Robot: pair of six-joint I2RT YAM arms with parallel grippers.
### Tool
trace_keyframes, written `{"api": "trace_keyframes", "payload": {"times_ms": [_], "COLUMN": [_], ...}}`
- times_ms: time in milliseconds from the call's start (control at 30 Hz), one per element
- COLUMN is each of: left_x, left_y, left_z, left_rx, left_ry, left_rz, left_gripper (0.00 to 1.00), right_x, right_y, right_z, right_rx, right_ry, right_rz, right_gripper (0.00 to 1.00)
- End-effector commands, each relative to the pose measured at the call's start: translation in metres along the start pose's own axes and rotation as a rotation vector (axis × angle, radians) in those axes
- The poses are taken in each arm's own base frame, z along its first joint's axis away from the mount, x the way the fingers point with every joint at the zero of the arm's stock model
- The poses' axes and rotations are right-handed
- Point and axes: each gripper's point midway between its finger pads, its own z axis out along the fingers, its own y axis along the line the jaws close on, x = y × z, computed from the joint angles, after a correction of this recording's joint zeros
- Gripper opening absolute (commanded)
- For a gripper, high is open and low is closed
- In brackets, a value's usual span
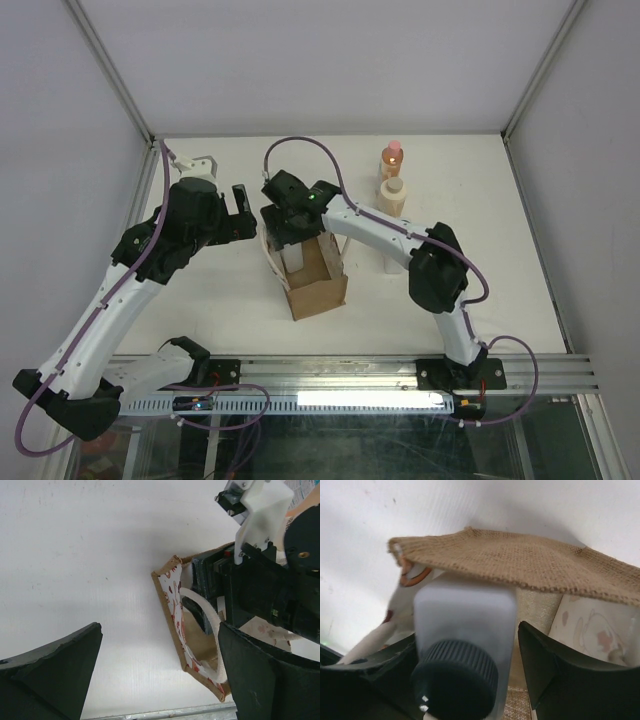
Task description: Take the personal care products out of the canvas bag
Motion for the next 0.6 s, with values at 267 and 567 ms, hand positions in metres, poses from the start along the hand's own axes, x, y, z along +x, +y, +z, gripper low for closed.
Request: {"api": "trace_keyframes", "payload": {"times_ms": [267, 567], "left_x": [-0.018, -0.019], "left_y": [-0.006, -0.008], "left_z": [-0.005, -0.005], "left_rx": [0.020, 0.025], "left_ry": [-0.043, -0.042], "left_rz": [-0.015, -0.027], "left_gripper": [0.99, 0.99], "right_x": [-0.027, -0.068], "right_y": [0.010, 0.015], "right_z": [-0.013, -0.068], "right_rx": [-0.045, -0.115], "right_ry": [-0.088, -0.243], "right_rz": [-0.007, 0.015], "right_gripper": [0.55, 0.32]}}
